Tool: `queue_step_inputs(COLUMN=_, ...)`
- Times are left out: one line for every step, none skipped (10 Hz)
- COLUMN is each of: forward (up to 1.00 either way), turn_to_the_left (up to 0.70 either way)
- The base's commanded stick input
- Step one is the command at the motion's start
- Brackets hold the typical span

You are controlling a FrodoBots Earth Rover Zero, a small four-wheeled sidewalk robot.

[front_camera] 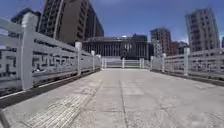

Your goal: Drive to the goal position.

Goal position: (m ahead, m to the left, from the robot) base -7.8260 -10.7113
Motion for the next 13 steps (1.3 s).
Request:
queue_step_inputs(forward=0.70, turn_to_the_left=0.00)
queue_step_inputs(forward=0.70, turn_to_the_left=0.00)
queue_step_inputs(forward=0.70, turn_to_the_left=0.00)
queue_step_inputs(forward=0.70, turn_to_the_left=0.00)
queue_step_inputs(forward=0.70, turn_to_the_left=0.00)
queue_step_inputs(forward=0.70, turn_to_the_left=0.00)
queue_step_inputs(forward=0.70, turn_to_the_left=0.00)
queue_step_inputs(forward=0.70, turn_to_the_left=0.00)
queue_step_inputs(forward=0.70, turn_to_the_left=0.00)
queue_step_inputs(forward=0.70, turn_to_the_left=0.00)
queue_step_inputs(forward=0.70, turn_to_the_left=0.00)
queue_step_inputs(forward=0.70, turn_to_the_left=0.00)
queue_step_inputs(forward=0.70, turn_to_the_left=0.00)
